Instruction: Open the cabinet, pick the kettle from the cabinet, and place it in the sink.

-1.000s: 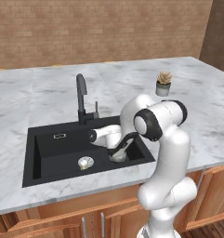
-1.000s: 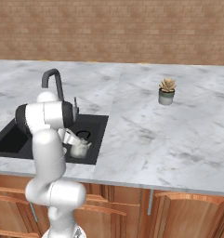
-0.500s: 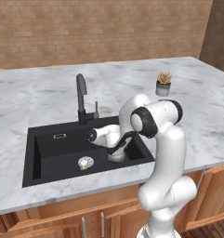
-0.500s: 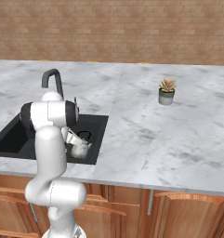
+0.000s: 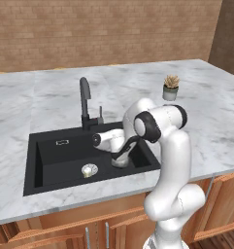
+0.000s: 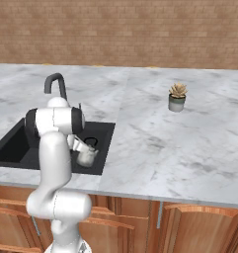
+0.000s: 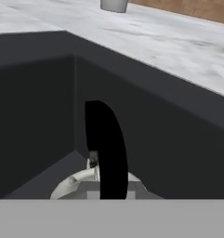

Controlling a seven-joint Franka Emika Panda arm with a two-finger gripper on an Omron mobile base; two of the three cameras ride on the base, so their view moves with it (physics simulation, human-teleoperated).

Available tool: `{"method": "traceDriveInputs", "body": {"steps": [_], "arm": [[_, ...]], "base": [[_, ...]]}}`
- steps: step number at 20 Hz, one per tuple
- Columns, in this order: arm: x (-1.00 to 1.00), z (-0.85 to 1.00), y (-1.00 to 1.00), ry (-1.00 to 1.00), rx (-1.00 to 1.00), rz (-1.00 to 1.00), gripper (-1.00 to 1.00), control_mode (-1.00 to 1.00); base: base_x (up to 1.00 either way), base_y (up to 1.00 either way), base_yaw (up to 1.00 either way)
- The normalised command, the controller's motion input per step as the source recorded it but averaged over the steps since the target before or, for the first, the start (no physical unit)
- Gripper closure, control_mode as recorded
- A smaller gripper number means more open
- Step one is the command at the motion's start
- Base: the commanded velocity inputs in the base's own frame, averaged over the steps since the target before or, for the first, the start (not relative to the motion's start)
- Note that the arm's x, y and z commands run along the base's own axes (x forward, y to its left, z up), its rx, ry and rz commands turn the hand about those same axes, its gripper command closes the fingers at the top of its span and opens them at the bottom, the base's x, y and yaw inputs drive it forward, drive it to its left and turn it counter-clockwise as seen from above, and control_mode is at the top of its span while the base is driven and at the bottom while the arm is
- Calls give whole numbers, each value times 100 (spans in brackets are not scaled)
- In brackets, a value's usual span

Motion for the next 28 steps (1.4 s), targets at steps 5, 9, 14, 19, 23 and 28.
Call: {"method": "traceDriveInputs", "body": {"steps": [5, 9, 14, 19, 23, 28], "arm": [[-10, -51, 7, -19, 7, -15, 100, -100], [-14, -56, 9, -15, 5, -18, 100, -100], [-15, -57, 9, -15, 6, -19, 100, -100], [-18, -61, 7, -14, 6, -18, 100, -100], [-16, -59, 9, -17, 8, -16, 100, -100], [-31, -57, 7, -19, 6, -14, 100, -100]], "base": [[0, 0, 0], [0, 0, 0], [0, 0, 0], [0, 0, 0], [0, 0, 0], [0, 0, 0]]}}
